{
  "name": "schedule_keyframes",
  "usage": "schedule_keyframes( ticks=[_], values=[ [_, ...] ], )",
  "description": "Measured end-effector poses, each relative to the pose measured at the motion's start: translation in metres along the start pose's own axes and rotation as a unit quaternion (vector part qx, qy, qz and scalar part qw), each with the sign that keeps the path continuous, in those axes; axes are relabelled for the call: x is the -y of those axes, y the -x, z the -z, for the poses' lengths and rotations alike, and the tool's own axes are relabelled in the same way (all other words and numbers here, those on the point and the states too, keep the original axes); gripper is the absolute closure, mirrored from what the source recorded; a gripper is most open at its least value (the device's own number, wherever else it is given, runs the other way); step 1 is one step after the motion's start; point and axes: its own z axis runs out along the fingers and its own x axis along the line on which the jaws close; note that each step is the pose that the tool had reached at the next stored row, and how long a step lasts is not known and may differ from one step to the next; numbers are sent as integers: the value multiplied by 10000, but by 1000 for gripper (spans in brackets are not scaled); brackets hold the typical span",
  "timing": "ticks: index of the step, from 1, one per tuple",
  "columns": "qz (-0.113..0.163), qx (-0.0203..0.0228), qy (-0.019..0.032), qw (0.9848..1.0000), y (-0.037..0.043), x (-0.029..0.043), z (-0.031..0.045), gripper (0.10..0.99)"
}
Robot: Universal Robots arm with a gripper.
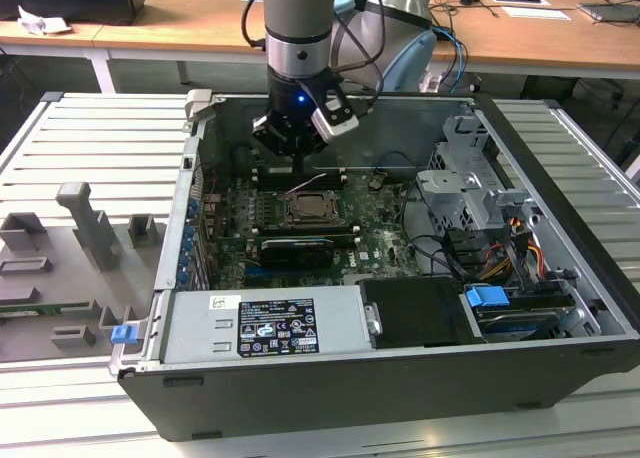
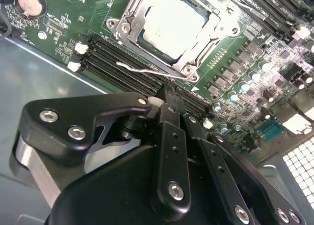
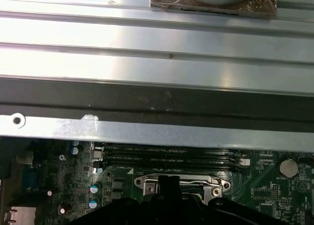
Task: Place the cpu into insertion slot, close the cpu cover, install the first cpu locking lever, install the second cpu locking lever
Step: 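Install the first cpu locking lever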
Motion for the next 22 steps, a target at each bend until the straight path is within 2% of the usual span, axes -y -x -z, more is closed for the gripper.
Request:
schedule_keyframes(
  ticks=[4,11,15,22],
  values=[
    [228,-20,8,9997,3,1,-8,980],
    [230,-19,7,9997,96,-4,-87,980],
    [230,-19,7,9997,109,-42,-164,980],
    [232,-19,8,9997,141,-37,-203,980]
  ],
)
